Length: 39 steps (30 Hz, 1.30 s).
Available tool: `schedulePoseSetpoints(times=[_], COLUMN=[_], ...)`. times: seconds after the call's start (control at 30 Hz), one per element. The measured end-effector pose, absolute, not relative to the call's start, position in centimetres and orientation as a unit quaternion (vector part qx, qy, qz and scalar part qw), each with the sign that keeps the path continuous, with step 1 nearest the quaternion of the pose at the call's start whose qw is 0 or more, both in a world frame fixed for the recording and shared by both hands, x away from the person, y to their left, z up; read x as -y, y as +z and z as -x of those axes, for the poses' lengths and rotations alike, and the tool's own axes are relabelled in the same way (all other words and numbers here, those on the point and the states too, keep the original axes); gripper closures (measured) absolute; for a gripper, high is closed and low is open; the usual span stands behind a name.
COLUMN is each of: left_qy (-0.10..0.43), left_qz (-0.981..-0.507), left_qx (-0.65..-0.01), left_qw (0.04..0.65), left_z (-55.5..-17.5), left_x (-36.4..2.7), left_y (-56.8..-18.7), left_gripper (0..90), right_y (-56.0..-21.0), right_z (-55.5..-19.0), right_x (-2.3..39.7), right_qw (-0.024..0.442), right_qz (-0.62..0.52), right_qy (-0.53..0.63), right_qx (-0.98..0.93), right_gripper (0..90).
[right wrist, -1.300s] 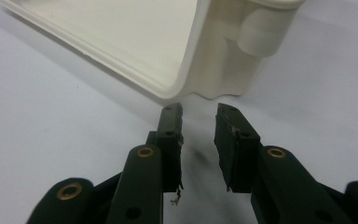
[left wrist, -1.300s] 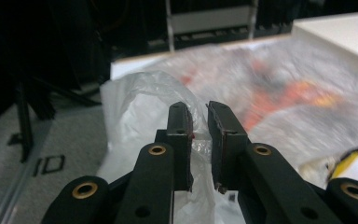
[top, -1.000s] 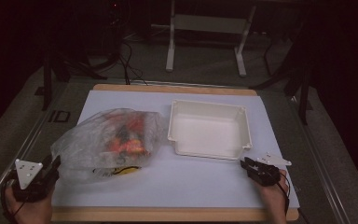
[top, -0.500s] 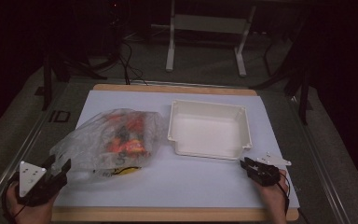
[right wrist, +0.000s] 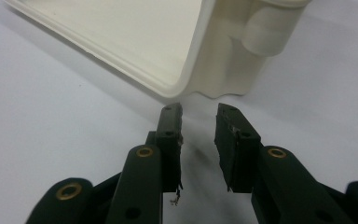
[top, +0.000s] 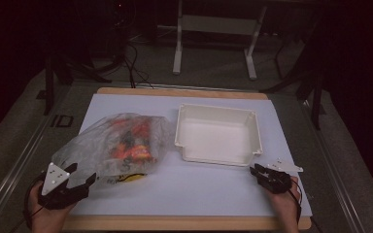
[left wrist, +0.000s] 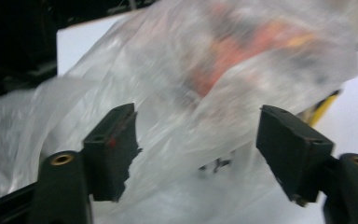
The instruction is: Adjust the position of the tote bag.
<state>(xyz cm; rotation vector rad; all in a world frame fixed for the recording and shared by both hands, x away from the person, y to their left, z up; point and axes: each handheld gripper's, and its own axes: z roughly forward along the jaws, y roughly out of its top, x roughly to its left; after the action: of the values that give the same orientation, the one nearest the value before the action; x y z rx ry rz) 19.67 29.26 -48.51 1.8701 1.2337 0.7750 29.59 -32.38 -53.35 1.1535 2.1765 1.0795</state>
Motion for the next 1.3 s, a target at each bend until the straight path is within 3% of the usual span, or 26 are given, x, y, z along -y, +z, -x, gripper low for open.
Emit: schedulePoseSetpoints(times=[0.2, 0.23, 0.27, 0.4, 0.5, 0.87, 1.3], left_qy=[0.307, 0.312, 0.314, 0.316, 0.329, 0.338, 0.301], left_qz=[-0.742, -0.745, -0.749, -0.743, -0.732, -0.76, -0.819], left_qx=[-0.499, -0.5, -0.501, -0.503, -0.494, -0.401, -0.319], left_qw=[0.327, 0.311, 0.298, 0.309, 0.335, 0.385, 0.37], left_z=[-20.6, -20.8, -21.2, -22.2, -22.3, -23.6, -25.0], left_x=[-29.1, -28.9, -28.7, -28.0, -27.2, -20.0, -12.1], left_y=[-49.9, -50.0, -50.1, -49.8, -48.6, -44.9, -46.9], left_gripper=[28.7, 32.1, 37.9, 75.0, 84.4, 85.4, 84.1], right_y=[-53.4, -53.4, -53.4, -53.4, -53.3, -53.2, -52.7], right_z=[-29.6, -29.6, -29.6, -29.6, -29.6, -29.4, -28.9], right_x=[32.3, 32.4, 32.4, 32.4, 32.4, 32.1, 30.7], right_qw=[0.222, 0.222, 0.222, 0.223, 0.225, 0.219, 0.22], right_qz=[-0.418, -0.418, -0.419, -0.418, -0.419, -0.416, -0.39], right_qy=[0.39, 0.39, 0.39, 0.39, 0.391, 0.402, 0.408], right_qx=[-0.79, -0.79, -0.79, -0.789, -0.788, -0.786, -0.795], right_gripper=[71.0, 70.9, 70.9, 70.8, 70.9, 70.8, 70.9])
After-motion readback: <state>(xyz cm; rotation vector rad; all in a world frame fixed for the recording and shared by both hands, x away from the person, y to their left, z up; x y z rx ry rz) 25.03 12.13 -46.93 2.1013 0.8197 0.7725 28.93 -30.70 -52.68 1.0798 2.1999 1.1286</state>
